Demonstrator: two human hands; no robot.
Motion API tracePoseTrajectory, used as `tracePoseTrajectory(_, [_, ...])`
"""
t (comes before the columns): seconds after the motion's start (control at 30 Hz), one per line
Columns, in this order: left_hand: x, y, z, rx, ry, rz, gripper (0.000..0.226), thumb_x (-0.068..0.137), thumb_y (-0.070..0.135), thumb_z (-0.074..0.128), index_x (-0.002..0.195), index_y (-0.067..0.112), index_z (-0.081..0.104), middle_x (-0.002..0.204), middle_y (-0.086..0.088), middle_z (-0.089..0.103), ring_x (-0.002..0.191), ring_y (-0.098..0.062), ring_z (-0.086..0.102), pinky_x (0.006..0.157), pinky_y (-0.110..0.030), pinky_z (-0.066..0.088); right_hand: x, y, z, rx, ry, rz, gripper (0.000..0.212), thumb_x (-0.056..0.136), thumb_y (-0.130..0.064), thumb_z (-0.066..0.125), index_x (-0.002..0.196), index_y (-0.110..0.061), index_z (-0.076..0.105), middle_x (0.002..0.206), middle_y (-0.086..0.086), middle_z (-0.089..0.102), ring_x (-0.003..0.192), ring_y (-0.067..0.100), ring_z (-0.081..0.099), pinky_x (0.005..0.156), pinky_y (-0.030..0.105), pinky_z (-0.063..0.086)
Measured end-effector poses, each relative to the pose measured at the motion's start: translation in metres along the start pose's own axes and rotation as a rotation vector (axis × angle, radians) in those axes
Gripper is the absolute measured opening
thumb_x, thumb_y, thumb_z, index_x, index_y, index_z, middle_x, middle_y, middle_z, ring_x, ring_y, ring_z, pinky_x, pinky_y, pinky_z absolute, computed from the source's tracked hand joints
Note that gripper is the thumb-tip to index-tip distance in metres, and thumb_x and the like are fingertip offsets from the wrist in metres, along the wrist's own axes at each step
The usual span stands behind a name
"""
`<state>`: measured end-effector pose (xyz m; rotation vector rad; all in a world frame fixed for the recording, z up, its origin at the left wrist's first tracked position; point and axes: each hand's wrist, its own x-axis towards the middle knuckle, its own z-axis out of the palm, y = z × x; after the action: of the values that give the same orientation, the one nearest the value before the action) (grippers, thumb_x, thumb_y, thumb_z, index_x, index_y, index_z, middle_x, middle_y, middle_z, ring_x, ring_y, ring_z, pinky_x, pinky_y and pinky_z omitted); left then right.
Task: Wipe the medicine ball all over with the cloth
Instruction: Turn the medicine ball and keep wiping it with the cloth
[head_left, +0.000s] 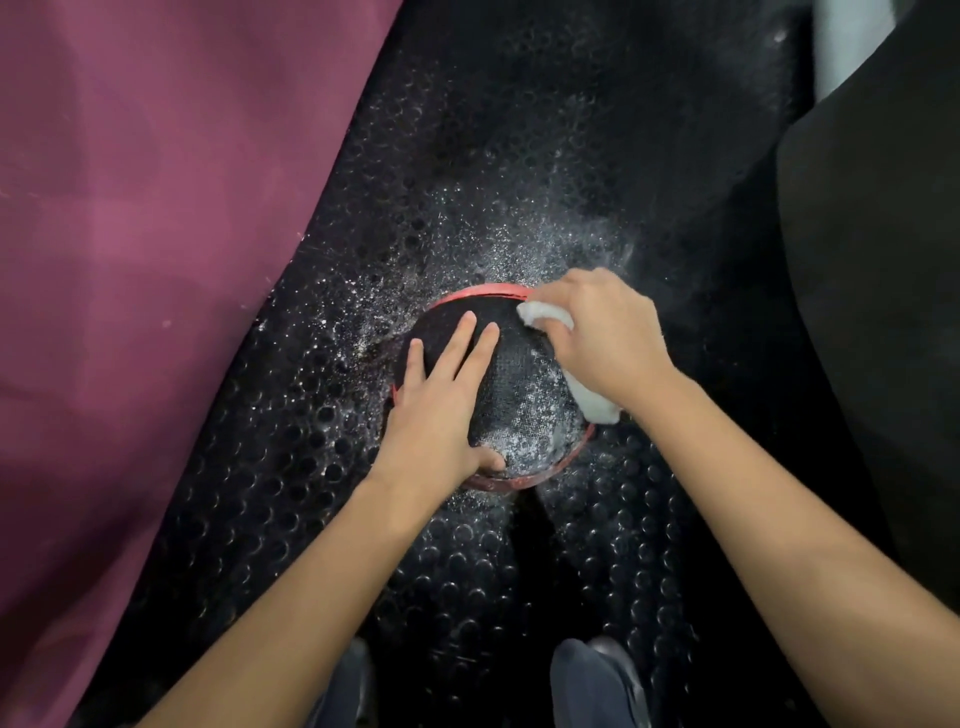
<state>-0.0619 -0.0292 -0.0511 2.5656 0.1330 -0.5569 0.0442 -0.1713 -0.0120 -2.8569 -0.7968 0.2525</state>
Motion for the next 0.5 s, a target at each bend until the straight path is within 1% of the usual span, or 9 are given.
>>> tracePoseTrajectory(0.07, [0.003,-0.004,0.002,0.027,0.023,0.016,0.134,0.065,0.046,0.084,0.15,0.036,-0.018,0.155,0.022,-0.024,0.149,-0.028,-0.01,0.119,-0.052,0.021,-0.004,-0.005,0.001,-0.004,-0.01,-0.066,0.026,0.095,-0.021,0.047,0.107,-0.034,0.065,0.104,-0.004,0.057,0.105,0.02,0.049,0.068,0.029,0.031])
tracePoseTrajectory(0.13, [0.002,-0.003,0.003,0.017,0.017,0.012,0.133,0.065,0.046,0.083,0.15,0.037,-0.018,0.155,0.023,-0.024,0.149,-0.028,-0.01,0.119,-0.053,0.02,0.003,0.0,-0.002,0.017,-0.02,-0.004,0.026,0.094,-0.019,0.047,0.103,-0.035,0.066,0.099,-0.005,0.054,0.104,0.021,0.05,0.068,0.029,0.03])
tracePoseTrajectory(0.2, [0.001,0.001,0.002,0.013,0.003,-0.002,0.131,0.068,0.045,0.083,0.15,0.038,-0.019,0.155,0.023,-0.024,0.148,-0.03,-0.013,0.119,-0.053,0.018,0.008,0.002,-0.003,0.021,-0.001,0.072,0.025,0.094,-0.018,0.046,0.097,-0.033,0.067,0.091,-0.006,0.047,0.102,0.023,0.051,0.067,0.03,0.03])
tracePoseTrajectory(0.23, [0.001,0.003,0.002,0.015,-0.003,-0.005,0.131,0.068,0.045,0.083,0.15,0.038,-0.019,0.155,0.023,-0.024,0.148,-0.031,-0.013,0.119,-0.053,0.017,0.006,0.001,-0.002,-0.002,0.002,0.078,0.024,0.094,-0.018,0.046,0.096,-0.031,0.066,0.089,-0.005,0.045,0.101,0.023,0.051,0.066,0.03,0.03])
tracePoseTrajectory(0.3, [0.001,0.005,0.0,0.011,-0.004,-0.006,0.131,0.067,0.045,0.083,0.15,0.038,-0.019,0.155,0.023,-0.024,0.148,-0.031,-0.013,0.119,-0.052,0.019,-0.004,-0.003,0.0,-0.064,-0.006,0.028,0.021,0.094,-0.021,0.046,0.1,-0.029,0.064,0.091,-0.004,0.048,0.099,0.021,0.051,0.064,0.031,0.03])
tracePoseTrajectory(0.37, [-0.001,0.003,0.0,0.007,0.007,-0.004,0.13,0.068,0.044,0.082,0.15,0.039,-0.018,0.155,0.024,-0.024,0.148,-0.03,-0.014,0.119,-0.051,0.021,-0.008,0.0,-0.001,-0.05,0.0,0.001,0.02,0.093,-0.02,0.048,0.097,-0.03,0.065,0.092,-0.003,0.051,0.096,0.02,0.051,0.063,0.03,0.03])
tracePoseTrajectory(0.43, [-0.004,0.005,0.001,0.001,-0.002,-0.003,0.128,0.07,0.043,0.082,0.15,0.038,-0.018,0.155,0.024,-0.024,0.148,-0.03,-0.014,0.119,-0.051,0.02,-0.001,0.01,-0.002,0.003,0.005,0.068,0.024,0.091,-0.014,0.048,0.09,-0.029,0.067,0.088,-0.001,0.052,0.092,0.023,0.052,0.063,0.029,0.031])
tracePoseTrajectory(0.5, [-0.005,0.007,0.002,0.021,0.007,0.011,0.129,0.068,0.044,0.082,0.15,0.038,-0.018,0.156,0.023,-0.023,0.148,-0.031,-0.013,0.119,-0.052,0.018,0.005,0.014,0.002,0.013,0.012,0.113,0.025,0.092,-0.013,0.047,0.089,-0.027,0.068,0.088,0.001,0.053,0.091,0.025,0.053,0.064,0.03,0.032])
